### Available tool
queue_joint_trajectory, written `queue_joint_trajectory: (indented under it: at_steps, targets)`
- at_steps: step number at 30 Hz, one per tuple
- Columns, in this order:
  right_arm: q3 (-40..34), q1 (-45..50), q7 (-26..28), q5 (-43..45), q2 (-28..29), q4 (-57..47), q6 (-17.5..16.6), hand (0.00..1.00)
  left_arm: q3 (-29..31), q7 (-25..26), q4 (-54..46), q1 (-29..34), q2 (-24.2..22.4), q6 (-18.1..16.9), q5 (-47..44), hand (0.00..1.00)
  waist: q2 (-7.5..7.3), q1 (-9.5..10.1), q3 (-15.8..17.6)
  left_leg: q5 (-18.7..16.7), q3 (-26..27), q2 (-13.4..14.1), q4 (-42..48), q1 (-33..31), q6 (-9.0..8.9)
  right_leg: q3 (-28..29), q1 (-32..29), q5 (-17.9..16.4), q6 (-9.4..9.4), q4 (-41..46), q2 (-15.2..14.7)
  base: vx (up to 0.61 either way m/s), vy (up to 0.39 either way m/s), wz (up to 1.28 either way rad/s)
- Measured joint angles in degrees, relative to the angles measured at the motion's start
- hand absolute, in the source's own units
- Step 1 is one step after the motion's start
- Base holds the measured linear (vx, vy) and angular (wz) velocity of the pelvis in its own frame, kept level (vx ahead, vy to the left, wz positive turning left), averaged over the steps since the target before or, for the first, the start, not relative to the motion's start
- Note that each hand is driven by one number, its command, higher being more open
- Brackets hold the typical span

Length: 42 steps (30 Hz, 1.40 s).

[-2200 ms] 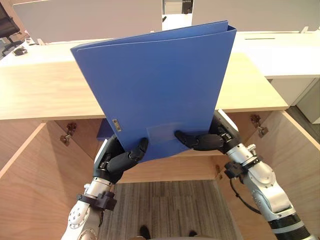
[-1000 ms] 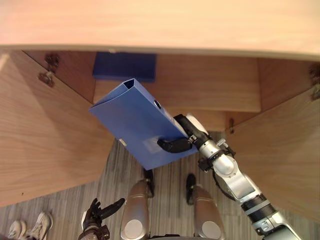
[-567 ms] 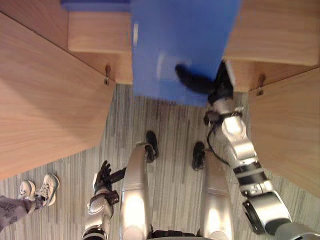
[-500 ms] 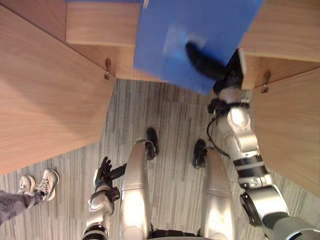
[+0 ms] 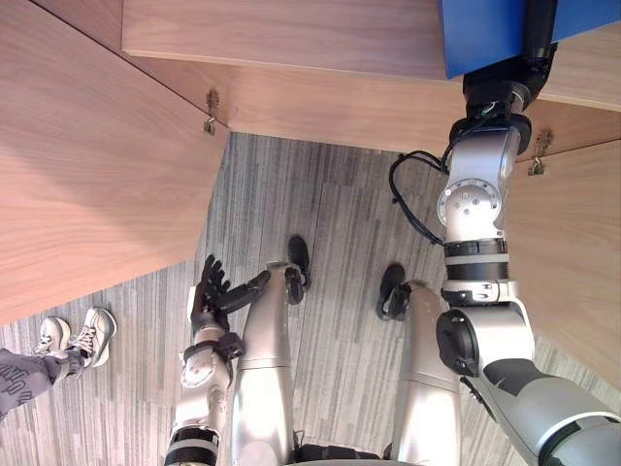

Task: Walk over to the cabinet, pick up the folder, carry it to the office cabinet, place the folder inside the office cabinet, then close the office cabinet door

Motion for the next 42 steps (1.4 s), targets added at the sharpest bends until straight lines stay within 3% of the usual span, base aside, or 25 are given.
queue_joint_trajectory:
  at_steps: [6,17,22,27,28,37,42]
  targets:
    - [5.45,-6.28,1.24,-0.09,-5.94,8.15,4.20,1.00,-0.40,0.14,-0.90,-0.79,-1.40,-0.38,-0.31,1.00,0.01,-0.10,-0.01,0.70,-0.65,0.12,-1.54,0.33,-0.14,-1.34,1.02,0.15,-0.19,-1.68,0.13,0.01,-0.046,0.04]
    - [10.06,-8.99,2.48,-0.02,-9.28,12.15,4.96,1.00,0.01,2.30,3.47,-2.15,-0.88,-0.69,0.13,1.00,0.00,-0.20,-0.02,0.91,-0.69,0.12,-3.25,2.05,-0.33,-2.16,3.13,0.18,-0.23,-3.62,0.13,0.00,-0.013,0.01]
    - [13.98,-9.05,4.10,-1.91,-12.54,11.99,5.75,1.00,-0.01,2.29,5.29,-2.15,0.46,-0.71,0.14,1.00,-0.02,-1.42,-0.03,0.91,-0.45,0.17,-3.30,2.66,-0.33,-2.00,3.60,0.20,-0.21,-3.62,0.12,-0.01,-0.005,0.00]
    - [19.95,-2.59,7.89,-16.12,-19.22,4.85,6.40,1.00,-0.06,2.11,7.29,-2.09,1.42,-0.79,0.31,1.00,-0.04,-2.09,-0.04,0.91,0.06,0.28,-3.74,3.44,-0.33,-1.56,3.80,0.24,-0.16,-3.66,0.15,-0.03,-0.032,-0.02]
    - [20.55,-1.91,8.43,-18.09,-19.89,4.18,6.63,0.00,-0.07,2.05,7.64,-2.09,1.61,-0.79,0.39,1.00,-0.04,-2.23,-0.03,0.91,0.12,0.30,-3.81,3.57,-0.33,-1.52,3.85,0.24,-0.16,-3.69,0.16,-0.02,-0.035,-0.03]
    - [28.33,3.30,10.99,-52.03,-27.42,3.53,8.09,0.00,-0.09,0.76,10.02,-2.00,2.28,-1.50,1.68,1.00,-0.12,-2.35,-0.04,1.07,1.46,1.07,-5.73,5.38,-0.37,-0.71,4.77,1.12,-0.13,-5.72,0.93,-0.01,-0.030,-0.07]
    - [29.03,2.85,11.88,-56.72,-28.65,4.94,8.30,0.00,-0.22,-0.23,10.13,-2.00,2.16,-1.58,2.55,1.00,-0.14,-2.17,-0.05,1.18,1.83,1.23,-6.87,6.12,-0.37,-0.72,5.42,1.59,-0.11,-7.13,1.14,0.00,-0.023,-0.03]
